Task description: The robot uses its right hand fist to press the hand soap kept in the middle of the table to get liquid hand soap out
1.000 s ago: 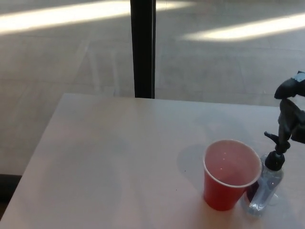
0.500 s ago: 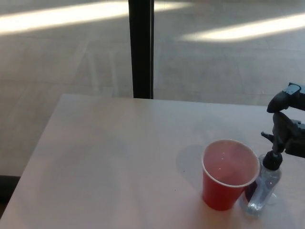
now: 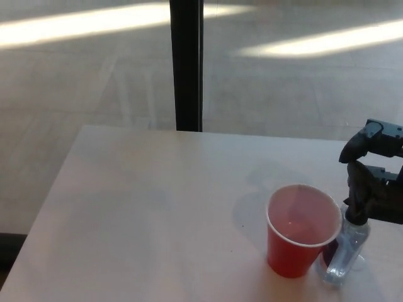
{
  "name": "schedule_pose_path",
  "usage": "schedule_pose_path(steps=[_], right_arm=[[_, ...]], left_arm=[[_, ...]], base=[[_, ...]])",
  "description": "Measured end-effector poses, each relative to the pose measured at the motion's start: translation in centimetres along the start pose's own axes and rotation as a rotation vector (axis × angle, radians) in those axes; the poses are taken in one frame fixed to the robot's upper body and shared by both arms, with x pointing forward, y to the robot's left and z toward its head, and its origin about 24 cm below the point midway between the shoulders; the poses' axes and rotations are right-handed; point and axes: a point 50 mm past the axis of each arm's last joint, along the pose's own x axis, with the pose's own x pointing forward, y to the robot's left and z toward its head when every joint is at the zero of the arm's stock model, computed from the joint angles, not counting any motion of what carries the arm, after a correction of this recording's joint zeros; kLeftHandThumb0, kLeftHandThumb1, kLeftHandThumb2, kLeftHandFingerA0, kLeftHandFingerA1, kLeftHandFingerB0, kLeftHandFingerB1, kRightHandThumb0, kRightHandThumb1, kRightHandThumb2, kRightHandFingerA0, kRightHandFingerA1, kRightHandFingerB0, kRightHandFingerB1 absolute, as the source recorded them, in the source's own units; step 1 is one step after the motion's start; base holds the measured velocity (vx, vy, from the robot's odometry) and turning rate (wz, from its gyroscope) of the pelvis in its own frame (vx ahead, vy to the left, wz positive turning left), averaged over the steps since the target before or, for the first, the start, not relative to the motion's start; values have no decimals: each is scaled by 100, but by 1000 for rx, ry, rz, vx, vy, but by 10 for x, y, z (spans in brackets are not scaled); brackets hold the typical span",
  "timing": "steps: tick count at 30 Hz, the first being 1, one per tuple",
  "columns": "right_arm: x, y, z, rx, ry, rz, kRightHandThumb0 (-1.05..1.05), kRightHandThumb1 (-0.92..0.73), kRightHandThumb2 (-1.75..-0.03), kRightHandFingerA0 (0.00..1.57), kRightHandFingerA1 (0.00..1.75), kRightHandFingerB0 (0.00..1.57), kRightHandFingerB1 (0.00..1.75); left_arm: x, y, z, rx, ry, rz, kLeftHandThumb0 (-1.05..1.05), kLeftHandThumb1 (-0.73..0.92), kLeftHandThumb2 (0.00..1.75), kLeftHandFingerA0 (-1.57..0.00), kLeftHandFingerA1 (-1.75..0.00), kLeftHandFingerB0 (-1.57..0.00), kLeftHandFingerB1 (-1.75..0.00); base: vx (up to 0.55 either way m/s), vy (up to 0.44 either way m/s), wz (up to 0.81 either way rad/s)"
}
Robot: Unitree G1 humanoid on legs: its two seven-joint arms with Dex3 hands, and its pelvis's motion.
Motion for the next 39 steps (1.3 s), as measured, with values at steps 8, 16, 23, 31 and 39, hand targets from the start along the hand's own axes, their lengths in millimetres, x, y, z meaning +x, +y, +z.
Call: schedule_pose_path(steps=[8,16,23,31,39], right_arm=[[-1,-2,-3,-47,-20,7,-21,-57,-117,95,175,70,154],[-2,-10,-9,-32,-53,-28,-23,-60,-116,96,175,72,152],[-2,-12,-13,8,-74,-62,-24,-62,-110,97,175,73,148],[1,-7,-18,67,-97,-98,-25,-61,-112,97,175,73,150],[3,1,-19,79,-107,-107,-26,-53,-123,101,175,71,158]], left_arm=[[0,0,-1,-3,7,1,-19,45,96,-63,-83,-51,-75],[1,0,0,-8,6,0,-19,45,94,-64,-83,-50,-75],[0,0,1,-8,3,0,-21,46,97,-63,-82,-53,-76],[0,0,3,-1,-15,0,-24,45,99,-65,-83,-53,-76],[-1,0,7,1,-36,-3,-26,46,100,-63,-82,-50,-74]], base=[[0,0,0],[0,0,0],[0,0,0],[0,0,0],[0,0,0]])
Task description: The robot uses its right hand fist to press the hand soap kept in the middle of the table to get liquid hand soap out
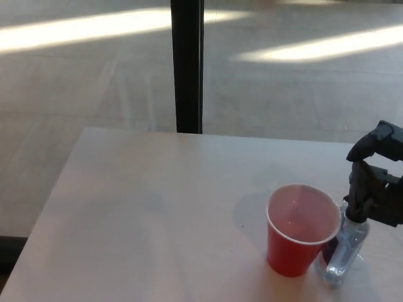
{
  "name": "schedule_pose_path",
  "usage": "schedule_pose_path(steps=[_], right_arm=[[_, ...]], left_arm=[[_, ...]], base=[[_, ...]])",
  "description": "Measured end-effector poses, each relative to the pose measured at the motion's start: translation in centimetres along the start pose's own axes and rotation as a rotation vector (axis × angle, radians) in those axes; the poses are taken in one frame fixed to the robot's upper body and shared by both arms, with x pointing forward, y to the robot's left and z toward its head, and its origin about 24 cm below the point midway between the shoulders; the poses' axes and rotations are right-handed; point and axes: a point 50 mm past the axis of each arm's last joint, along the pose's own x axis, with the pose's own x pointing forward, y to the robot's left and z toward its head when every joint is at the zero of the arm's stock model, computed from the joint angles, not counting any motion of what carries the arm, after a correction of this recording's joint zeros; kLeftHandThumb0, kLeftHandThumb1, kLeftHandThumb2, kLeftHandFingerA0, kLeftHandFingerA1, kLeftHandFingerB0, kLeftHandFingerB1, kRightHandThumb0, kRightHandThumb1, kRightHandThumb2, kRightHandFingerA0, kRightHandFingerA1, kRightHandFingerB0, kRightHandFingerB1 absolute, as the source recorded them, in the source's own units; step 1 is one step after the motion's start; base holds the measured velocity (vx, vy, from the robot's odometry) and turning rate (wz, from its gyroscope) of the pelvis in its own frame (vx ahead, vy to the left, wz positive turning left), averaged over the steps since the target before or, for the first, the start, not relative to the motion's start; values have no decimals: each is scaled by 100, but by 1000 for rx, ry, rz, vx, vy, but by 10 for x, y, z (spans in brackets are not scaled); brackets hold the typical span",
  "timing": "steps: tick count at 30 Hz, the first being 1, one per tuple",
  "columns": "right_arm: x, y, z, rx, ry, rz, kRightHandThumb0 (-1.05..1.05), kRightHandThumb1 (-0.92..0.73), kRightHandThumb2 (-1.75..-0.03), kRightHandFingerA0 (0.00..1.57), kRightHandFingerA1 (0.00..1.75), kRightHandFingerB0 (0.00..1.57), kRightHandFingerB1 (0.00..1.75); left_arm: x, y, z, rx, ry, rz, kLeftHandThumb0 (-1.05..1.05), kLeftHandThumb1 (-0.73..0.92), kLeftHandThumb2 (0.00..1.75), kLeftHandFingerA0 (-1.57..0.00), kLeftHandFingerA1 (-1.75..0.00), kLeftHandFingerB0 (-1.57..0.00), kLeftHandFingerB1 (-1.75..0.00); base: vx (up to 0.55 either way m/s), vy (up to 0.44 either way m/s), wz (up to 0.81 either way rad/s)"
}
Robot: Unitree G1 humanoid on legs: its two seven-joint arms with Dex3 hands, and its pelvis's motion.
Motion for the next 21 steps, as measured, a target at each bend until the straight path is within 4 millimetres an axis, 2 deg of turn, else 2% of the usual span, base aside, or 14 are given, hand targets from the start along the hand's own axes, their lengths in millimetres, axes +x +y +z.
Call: schedule_pose_path(steps=[2,3,4,6,7,8,11,14,21], right_arm=[[0,2,-1,-8,-2,4,-25,-51,-126,102,175,71,158],[0,3,-1,-11,-3,4,-25,-49,-129,104,175,72,160],[0,3,-1,-18,-4,5,-25,-51,-126,103,175,70,162],[-1,4,-2,-33,-4,9,-25,-53,-122,103,175,70,163],[-1,4,-2,-41,-6,11,-25,-55,-122,102,175,75,155],[-1,5,-2,-46,-7,13,-25,-55,-122,102,175,75,155],[-2,5,-2,-59,-11,19,-24,-52,-125,104,175,69,166],[-3,6,-2,-62,-17,21,-26,-53,-123,104,175,72,161],[-4,8,-2,-68,-31,29,-25,-57,-120,104,175,73,160]], left_arm=[[0,0,2,1,-5,-1,-24,46,99,-63,-82,-49,-74],[0,0,2,1,-5,-2,-24,50,94,-62,-84,-49,-75],[0,0,2,1,-3,-2,-25,46,100,-64,-83,-52,-76],[0,0,2,0,-3,-3,-25,47,98,-66,-85,-55,-78],[0,-1,2,0,-1,-3,-23,50,94,-64,-87,-53,-79],[0,-1,2,-1,2,-3,-23,50,94,-64,-87,-53,-79],[0,0,2,-6,4,-2,-23,52,92,-60,-85,-50,-76],[1,-1,3,-9,5,-3,-23,52,93,-66,-88,-55,-79],[2,-3,7,-14,0,-7,-25,51,94,-63,-85,-51,-76]], base=[[0,0,0],[0,0,0],[0,0,0],[0,0,0],[0,0,0],[0,0,0],[0,0,0],[0,0,0],[0,0,0]])
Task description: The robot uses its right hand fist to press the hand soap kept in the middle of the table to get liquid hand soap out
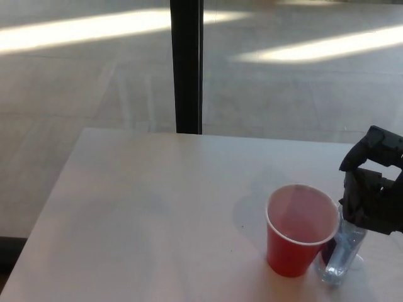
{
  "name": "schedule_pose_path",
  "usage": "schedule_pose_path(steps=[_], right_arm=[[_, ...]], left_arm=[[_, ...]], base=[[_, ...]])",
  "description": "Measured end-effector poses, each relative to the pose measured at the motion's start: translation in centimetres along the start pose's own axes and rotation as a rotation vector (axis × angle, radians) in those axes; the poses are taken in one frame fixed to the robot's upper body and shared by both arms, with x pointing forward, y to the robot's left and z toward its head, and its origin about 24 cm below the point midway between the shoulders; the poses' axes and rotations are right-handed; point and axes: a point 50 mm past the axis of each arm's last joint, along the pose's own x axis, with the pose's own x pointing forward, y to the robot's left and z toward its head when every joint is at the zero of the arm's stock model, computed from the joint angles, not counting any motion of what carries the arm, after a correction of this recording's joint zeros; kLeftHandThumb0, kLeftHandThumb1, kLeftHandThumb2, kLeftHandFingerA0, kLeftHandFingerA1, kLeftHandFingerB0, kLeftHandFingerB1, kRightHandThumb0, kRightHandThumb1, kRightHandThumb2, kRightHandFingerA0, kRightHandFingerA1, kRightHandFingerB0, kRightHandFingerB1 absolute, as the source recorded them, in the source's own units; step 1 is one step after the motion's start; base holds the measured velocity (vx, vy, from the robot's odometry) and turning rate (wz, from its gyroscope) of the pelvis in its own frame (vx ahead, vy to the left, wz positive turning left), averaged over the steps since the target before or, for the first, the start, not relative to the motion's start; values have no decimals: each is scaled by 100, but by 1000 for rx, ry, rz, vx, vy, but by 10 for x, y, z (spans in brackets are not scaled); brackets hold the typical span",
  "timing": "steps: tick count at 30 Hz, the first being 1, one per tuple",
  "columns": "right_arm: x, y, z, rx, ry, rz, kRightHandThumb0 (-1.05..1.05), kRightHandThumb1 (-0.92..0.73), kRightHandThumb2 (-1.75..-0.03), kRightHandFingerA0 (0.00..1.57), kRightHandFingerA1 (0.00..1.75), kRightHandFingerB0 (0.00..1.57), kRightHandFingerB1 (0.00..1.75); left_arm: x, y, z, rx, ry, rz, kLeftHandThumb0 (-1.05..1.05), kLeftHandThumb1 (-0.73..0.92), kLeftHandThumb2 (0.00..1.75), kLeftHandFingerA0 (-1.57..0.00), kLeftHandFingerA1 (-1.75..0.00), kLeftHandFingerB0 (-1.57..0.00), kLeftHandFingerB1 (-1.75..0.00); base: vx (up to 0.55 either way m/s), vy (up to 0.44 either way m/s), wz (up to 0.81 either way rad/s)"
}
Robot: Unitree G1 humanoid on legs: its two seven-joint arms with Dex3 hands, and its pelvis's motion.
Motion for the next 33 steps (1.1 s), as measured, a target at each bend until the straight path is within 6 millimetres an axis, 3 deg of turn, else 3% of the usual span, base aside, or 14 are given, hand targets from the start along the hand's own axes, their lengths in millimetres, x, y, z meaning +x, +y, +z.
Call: schedule_pose_path(steps=[5,8,19,23,24,27,33], right_arm=[[0,3,0,0,-7,-2,-26,-60,-116,104,175,78,152],[0,4,-1,2,-11,-6,-25,-61,-115,105,175,72,158],[0,6,-2,20,-27,-34,-29,-60,-115,102,175,67,166],[0,5,-3,21,-32,-39,-30,-60,-113,100,175,65,164],[0,5,-3,21,-33,-40,-28,-62,-113,97,175,72,155],[-1,2,-2,16,-35,-44,-28,-61,-112,96,175,73,152],[2,-5,7,-12,-52,-36,-24,-62,-114,93,175,68,153]], left_arm=[[1,-1,3,-2,-4,-3,-27,52,93,-60,-82,-49,-73],[1,-2,3,0,-3,-4,-26,48,100,-63,-83,-51,-75],[1,-2,4,0,-5,-4,-25,52,95,-63,-84,-51,-75],[1,-2,2,0,3,-4,-24,53,95,-63,-85,-50,-76],[1,-2,2,0,5,-4,-25,53,95,-64,-85,-53,-77],[1,-2,1,3,7,-5,-27,53,92,-65,-85,-51,-75],[1,-2,0,5,13,-5,-27,53,94,-66,-85,-53,-76]], base=[[0,0,0],[0,0,0],[0,0,0],[0,0,0],[0,0,0],[0,0,0],[0,0,0]])
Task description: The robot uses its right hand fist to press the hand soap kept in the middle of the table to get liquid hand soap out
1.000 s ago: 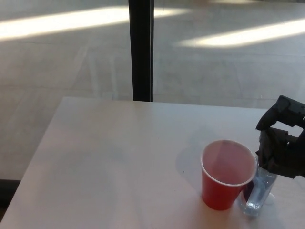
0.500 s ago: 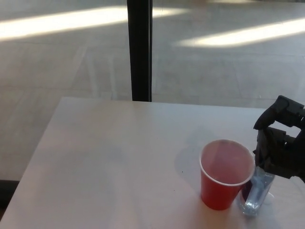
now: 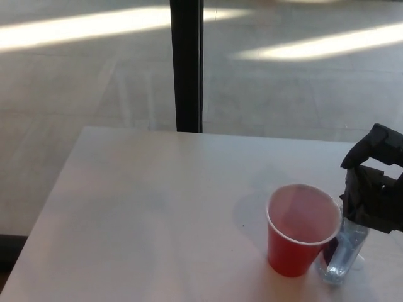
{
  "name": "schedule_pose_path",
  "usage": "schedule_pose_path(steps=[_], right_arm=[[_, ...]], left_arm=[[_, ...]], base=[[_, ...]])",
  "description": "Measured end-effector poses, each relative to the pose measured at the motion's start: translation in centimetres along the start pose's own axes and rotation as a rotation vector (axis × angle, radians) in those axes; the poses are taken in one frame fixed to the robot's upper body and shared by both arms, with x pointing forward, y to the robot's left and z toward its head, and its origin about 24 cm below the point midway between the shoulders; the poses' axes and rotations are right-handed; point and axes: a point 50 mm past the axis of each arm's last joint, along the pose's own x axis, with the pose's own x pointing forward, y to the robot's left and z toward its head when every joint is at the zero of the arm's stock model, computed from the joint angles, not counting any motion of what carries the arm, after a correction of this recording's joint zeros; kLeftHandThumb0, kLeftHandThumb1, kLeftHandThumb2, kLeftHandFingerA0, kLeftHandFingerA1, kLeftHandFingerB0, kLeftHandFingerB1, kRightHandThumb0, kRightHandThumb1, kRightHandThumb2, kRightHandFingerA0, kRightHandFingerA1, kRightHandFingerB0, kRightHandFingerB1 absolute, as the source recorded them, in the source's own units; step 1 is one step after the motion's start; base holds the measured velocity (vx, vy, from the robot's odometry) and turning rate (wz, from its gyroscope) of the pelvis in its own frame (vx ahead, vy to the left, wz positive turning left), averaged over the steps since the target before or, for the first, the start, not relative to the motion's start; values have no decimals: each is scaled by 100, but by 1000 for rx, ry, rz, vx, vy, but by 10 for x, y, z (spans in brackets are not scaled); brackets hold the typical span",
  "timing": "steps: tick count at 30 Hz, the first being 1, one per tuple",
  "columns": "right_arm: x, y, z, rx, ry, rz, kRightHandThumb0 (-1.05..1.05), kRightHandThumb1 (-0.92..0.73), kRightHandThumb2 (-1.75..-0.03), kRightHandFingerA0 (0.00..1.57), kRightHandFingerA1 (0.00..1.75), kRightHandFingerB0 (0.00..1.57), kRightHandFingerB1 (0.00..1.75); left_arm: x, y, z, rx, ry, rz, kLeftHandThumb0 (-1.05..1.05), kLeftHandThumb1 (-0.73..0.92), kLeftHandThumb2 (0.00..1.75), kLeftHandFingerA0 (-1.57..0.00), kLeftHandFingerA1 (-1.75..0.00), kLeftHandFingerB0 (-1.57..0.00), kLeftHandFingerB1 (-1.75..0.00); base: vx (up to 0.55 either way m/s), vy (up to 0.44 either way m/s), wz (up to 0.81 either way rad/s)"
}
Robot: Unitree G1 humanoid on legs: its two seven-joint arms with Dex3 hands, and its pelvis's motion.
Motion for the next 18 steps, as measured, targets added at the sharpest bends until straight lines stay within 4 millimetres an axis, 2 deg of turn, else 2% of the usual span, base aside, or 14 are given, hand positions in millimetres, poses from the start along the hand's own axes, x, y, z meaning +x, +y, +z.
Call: schedule_pose_path(steps=[2,4,8,9,12,13,14,15,17,18], right_arm=[[1,-1,3,-8,-4,7,-23,-63,-112,93,175,68,151],[3,-3,7,-14,-4,11,-24,-64,-112,93,175,67,156],[6,-7,14,-15,7,12,-27,-58,-116,94,175,70,151],[7,-9,15,-14,8,8,-27,-58,-116,94,175,72,145],[12,-15,26,-2,-6,-5,-31,-56,-117,96,175,72,137],[14,-18,32,3,-20,-14,-31,-57,-116,95,175,70,138],[16,-22,38,10,-36,-23,-32,-59,-113,94,175,67,144],[17,-24,42,14,-47,-28,-30,-62,-111,93,175,66,137],[19,-29,52,24,-71,-43,-29,-65,-107,91,175,63,145],[21,-33,59,34,-88,-54,-31,-67,-101,93,175,65,136]], left_arm=[[0,0,0,2,0,0,-28,53,93,-66,-85,-48,-73],[0,0,0,4,1,-1,-28,54,92,-66,-85,-52,-75],[0,-1,-1,8,2,-2,-28,52,95,-66,-86,-50,-75],[0,-1,-1,9,2,-2,-27,53,95,-65,-86,-51,-76],[0,-1,-1,9,2,-3,-27,53,94,-65,-86,-51,-76],[0,-1,-1,9,1,-3,-27,53,95,-63,-86,-46,-75],[0,-1,0,9,0,-3,-28,53,95,-64,-87,-48,-76],[0,-1,0,9,0,-3,-29,54,95,-65,-86,-51,-76],[0,-1,0,10,-1,-3,-29,54,93,-66,-86,-52,-76],[0,-1,0,10,-1,-3,-27,55,92,-64,-85,-51,-74]], base=[[0,0,0],[0,0,0],[0,0,0],[0,0,0],[0,0,0],[0,0,0],[0,0,0],[0,0,0],[0,0,0],[0,0,0]])
